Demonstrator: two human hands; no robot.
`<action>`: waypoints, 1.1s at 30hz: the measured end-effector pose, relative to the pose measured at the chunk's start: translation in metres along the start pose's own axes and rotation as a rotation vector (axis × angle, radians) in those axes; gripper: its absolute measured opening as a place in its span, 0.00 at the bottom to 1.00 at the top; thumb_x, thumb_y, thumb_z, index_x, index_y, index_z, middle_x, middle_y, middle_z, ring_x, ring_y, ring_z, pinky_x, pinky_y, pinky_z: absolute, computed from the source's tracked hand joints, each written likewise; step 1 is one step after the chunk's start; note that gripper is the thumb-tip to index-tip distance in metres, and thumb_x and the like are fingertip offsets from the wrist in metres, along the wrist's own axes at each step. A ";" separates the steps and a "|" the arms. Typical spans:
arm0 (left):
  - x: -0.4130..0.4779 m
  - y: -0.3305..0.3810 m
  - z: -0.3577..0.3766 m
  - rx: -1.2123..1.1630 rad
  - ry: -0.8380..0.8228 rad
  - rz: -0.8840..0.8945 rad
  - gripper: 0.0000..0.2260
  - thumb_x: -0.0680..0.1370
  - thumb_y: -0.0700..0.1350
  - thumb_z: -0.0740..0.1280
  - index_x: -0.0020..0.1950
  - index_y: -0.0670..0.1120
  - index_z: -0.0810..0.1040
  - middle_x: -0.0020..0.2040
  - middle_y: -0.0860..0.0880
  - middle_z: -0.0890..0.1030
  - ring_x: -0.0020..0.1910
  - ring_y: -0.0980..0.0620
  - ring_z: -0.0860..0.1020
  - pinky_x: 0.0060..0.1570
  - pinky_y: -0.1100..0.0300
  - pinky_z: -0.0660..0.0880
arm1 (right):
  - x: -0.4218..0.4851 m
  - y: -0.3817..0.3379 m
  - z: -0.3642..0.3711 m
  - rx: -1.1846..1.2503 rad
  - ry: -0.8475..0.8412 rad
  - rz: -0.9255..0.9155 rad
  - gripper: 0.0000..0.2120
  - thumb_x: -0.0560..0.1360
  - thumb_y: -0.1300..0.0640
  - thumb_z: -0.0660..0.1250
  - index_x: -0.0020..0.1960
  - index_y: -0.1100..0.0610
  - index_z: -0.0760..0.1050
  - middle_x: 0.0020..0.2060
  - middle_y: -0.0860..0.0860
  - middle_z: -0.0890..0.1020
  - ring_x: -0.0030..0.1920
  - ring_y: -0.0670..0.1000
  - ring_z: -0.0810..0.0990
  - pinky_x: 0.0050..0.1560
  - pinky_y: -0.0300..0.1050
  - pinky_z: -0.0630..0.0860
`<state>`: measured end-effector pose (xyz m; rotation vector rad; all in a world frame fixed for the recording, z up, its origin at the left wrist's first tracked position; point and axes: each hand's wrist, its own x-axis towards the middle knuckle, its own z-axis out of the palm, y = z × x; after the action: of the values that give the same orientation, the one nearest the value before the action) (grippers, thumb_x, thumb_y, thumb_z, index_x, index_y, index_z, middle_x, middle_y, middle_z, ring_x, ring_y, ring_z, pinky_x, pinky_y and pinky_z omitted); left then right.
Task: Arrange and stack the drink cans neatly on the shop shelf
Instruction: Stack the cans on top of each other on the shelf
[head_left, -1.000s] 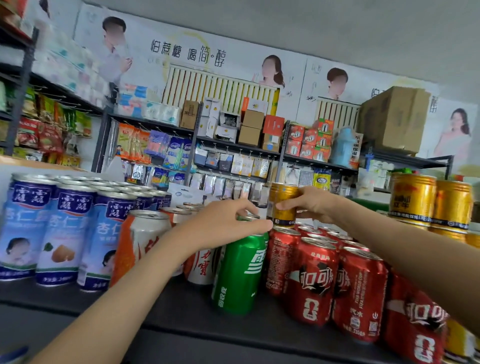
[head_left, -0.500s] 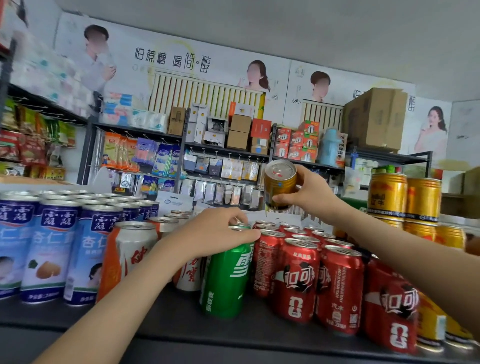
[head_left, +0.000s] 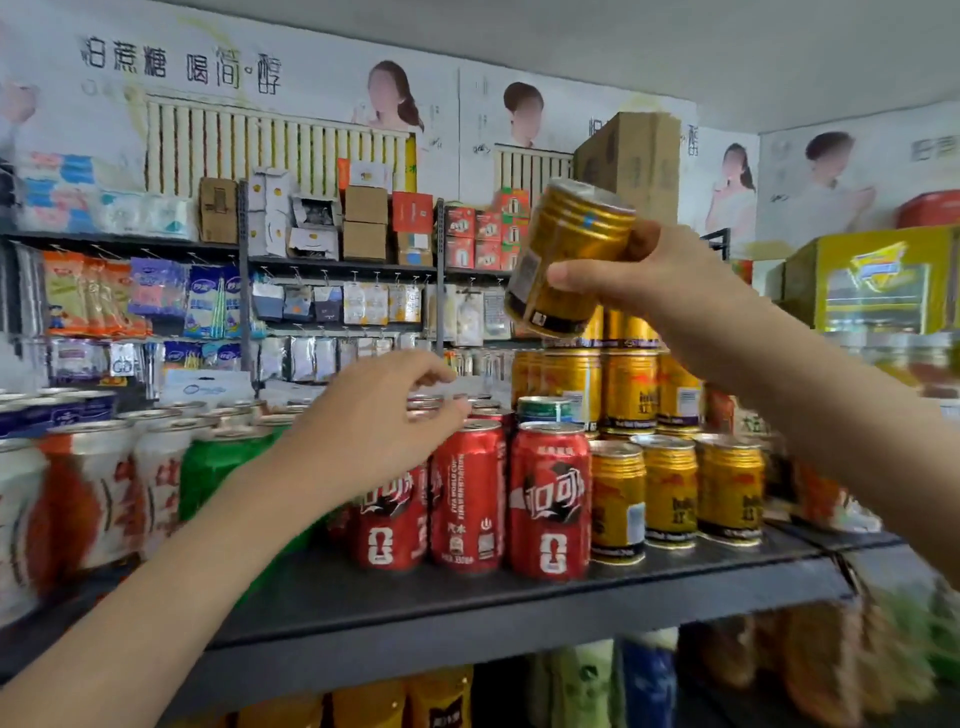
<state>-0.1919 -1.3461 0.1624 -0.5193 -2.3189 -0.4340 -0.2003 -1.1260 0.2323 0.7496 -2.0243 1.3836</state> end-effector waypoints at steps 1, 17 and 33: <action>0.001 0.012 0.007 0.002 -0.012 0.009 0.18 0.76 0.58 0.62 0.64 0.55 0.72 0.62 0.57 0.75 0.54 0.62 0.69 0.55 0.64 0.66 | -0.007 0.006 -0.017 0.022 0.000 0.032 0.19 0.65 0.54 0.77 0.53 0.49 0.75 0.47 0.45 0.83 0.47 0.42 0.82 0.45 0.33 0.77; 0.022 0.118 0.110 0.531 -0.033 -0.062 0.21 0.77 0.62 0.56 0.67 0.55 0.69 0.64 0.56 0.74 0.68 0.54 0.67 0.69 0.43 0.33 | -0.016 0.123 -0.120 -0.010 -0.230 0.250 0.24 0.65 0.54 0.77 0.58 0.54 0.76 0.50 0.49 0.83 0.52 0.48 0.82 0.54 0.44 0.77; 0.013 0.116 0.130 0.633 0.093 0.051 0.16 0.75 0.58 0.64 0.56 0.50 0.80 0.52 0.52 0.83 0.62 0.50 0.75 0.67 0.42 0.40 | -0.002 0.148 -0.087 -0.030 -0.152 0.251 0.21 0.66 0.48 0.76 0.55 0.55 0.77 0.47 0.50 0.83 0.49 0.49 0.80 0.44 0.41 0.75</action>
<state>-0.2190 -1.1848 0.0999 -0.2357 -2.1875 0.2961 -0.2927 -0.9985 0.1647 0.6203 -2.3173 1.4678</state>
